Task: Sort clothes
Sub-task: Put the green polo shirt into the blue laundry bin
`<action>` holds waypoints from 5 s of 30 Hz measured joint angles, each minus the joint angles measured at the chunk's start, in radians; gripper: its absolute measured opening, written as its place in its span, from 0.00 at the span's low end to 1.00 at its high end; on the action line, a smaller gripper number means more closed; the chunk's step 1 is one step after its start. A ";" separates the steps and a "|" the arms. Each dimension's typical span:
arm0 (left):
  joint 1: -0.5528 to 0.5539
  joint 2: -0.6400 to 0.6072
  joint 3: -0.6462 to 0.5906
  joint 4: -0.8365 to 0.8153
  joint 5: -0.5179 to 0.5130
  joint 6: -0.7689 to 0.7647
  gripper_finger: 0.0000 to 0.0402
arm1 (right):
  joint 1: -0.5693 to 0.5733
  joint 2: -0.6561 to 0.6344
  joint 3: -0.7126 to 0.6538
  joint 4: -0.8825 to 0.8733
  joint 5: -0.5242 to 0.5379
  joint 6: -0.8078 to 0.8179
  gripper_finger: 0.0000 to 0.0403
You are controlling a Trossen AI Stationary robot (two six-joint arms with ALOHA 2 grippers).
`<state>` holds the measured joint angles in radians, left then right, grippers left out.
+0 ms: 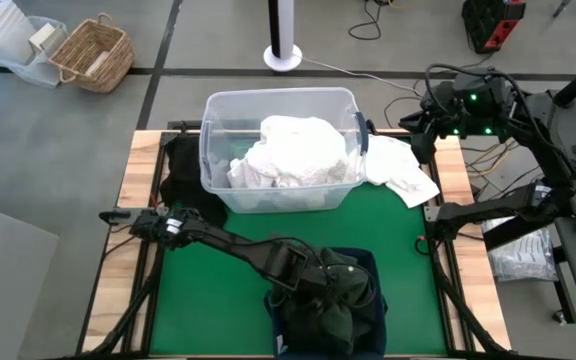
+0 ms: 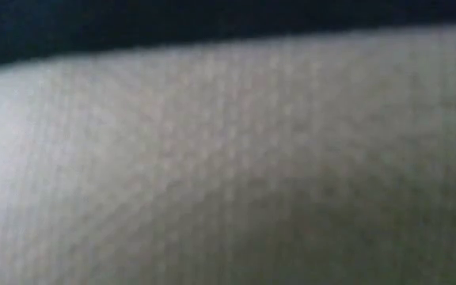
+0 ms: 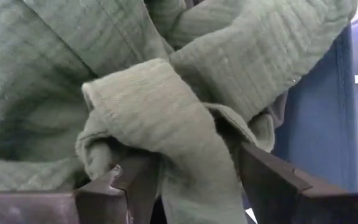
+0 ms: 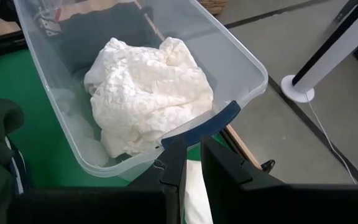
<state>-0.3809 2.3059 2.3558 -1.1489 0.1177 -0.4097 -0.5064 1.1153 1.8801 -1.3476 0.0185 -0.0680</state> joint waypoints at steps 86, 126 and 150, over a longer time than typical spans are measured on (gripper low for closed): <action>0.031 -0.772 -1.153 0.690 -0.383 0.032 0.00 | 0.000 0.046 -0.053 0.108 0.010 0.122 0.09; 0.022 -0.297 -0.825 0.572 -0.048 0.227 0.00 | 0.000 0.045 -0.053 0.103 0.009 0.097 0.09; 0.015 -0.291 -0.644 0.355 -0.044 0.216 0.00 | 0.000 0.045 -0.053 0.103 0.008 0.080 0.09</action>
<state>-0.3656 2.0151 1.7115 -0.7935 0.0736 -0.1940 -0.5064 1.1599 1.8267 -1.2449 0.0265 0.0124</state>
